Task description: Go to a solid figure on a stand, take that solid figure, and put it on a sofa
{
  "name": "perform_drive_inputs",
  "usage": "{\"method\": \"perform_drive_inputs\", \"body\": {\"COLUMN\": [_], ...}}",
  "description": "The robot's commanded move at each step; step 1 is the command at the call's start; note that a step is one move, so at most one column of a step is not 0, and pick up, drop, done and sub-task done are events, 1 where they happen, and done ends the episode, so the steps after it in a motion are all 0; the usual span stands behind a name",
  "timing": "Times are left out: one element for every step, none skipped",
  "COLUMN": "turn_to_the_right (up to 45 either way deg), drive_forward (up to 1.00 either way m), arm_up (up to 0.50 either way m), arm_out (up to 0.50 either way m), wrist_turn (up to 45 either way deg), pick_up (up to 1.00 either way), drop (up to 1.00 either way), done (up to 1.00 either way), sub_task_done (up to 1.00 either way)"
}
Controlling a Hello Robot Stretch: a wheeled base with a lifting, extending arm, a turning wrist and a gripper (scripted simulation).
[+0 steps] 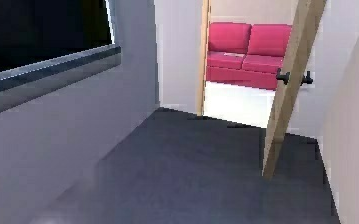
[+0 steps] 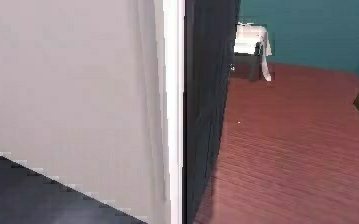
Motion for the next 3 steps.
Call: {"method": "perform_drive_inputs", "body": {"turn_to_the_right": [0.0,0.0,21.0], "drive_forward": [1.00,0.50,0.00], "arm_up": [0.00,0.00,0.00], "arm_out": [0.00,0.00,0.00], "wrist_turn": [0.0,0.0,0.0], "pick_up": [0.00,0.00,0.00], "drop": [0.00,0.00,0.00], "done": [0.00,0.00,0.00], "sub_task_done": [0.00,0.00,0.00]}}
